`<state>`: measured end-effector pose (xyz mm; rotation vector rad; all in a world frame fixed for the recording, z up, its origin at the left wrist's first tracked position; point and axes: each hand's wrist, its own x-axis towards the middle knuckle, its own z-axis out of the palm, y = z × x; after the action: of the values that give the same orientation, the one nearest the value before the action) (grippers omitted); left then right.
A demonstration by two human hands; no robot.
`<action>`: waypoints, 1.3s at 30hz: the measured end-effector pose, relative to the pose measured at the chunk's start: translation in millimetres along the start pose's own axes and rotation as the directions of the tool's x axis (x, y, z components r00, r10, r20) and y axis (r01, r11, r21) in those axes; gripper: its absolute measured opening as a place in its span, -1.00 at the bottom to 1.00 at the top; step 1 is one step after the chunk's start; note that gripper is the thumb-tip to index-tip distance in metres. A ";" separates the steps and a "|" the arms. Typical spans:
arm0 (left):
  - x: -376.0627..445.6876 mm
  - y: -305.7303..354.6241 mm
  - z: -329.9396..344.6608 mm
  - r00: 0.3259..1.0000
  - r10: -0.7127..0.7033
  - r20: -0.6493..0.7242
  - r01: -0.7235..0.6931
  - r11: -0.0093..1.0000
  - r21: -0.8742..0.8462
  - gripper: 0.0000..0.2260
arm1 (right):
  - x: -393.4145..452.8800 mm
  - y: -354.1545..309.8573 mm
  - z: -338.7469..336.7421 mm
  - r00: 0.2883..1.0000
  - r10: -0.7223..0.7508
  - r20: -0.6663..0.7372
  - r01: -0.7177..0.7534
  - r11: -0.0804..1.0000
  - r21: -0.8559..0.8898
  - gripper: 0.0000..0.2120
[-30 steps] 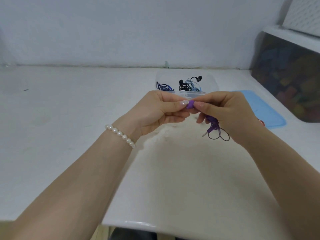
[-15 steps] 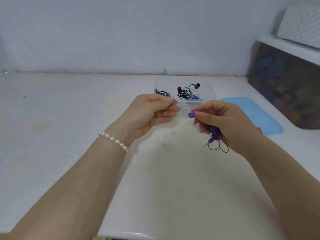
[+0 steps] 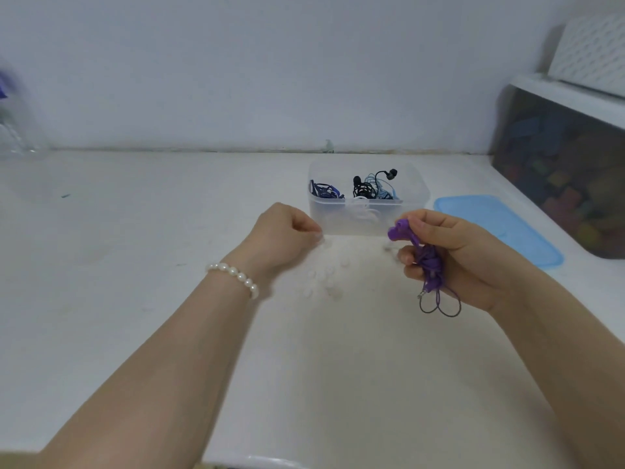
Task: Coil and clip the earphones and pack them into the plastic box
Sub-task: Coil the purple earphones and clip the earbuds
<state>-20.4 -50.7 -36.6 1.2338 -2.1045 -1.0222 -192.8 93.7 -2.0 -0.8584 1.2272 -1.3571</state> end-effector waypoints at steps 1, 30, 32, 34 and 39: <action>0.0 -0.1 2.0 1.000 0.016 0.003 -0.016 0.999 0.029 -0.92 | 0.6 0.3 0.0 1.000 0.010 -0.005 -0.010 1.000 0.005 -0.89; -46.6 53.7 26.4 0.934 -0.024 0.356 0.329 0.441 -0.835 -0.88 | -0.6 7.1 0.8 0.937 -0.294 -0.189 0.208 0.903 -0.375 -0.89; -48.4 54.3 26.8 0.928 -0.031 0.371 0.345 0.442 -0.828 -0.90 | -1.7 6.0 1.0 0.930 -0.315 -0.190 0.226 0.898 -0.378 -0.86; -49.1 54.0 27.4 0.924 -0.037 0.381 0.352 0.474 -0.807 -0.91 | -3.7 4.0 1.8 0.927 -0.331 -0.174 0.248 0.893 -0.376 -0.85; -49.2 54.0 30.4 0.924 -0.052 0.378 0.356 0.478 -0.803 -0.87 | -6.6 3.9 7.9 0.930 -0.345 -0.129 0.271 0.878 -0.395 -0.82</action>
<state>-46.8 20.2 -13.6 0.7984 -1.2118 -2.1529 -183.1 98.9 -3.3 -1.2549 1.5848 -1.5145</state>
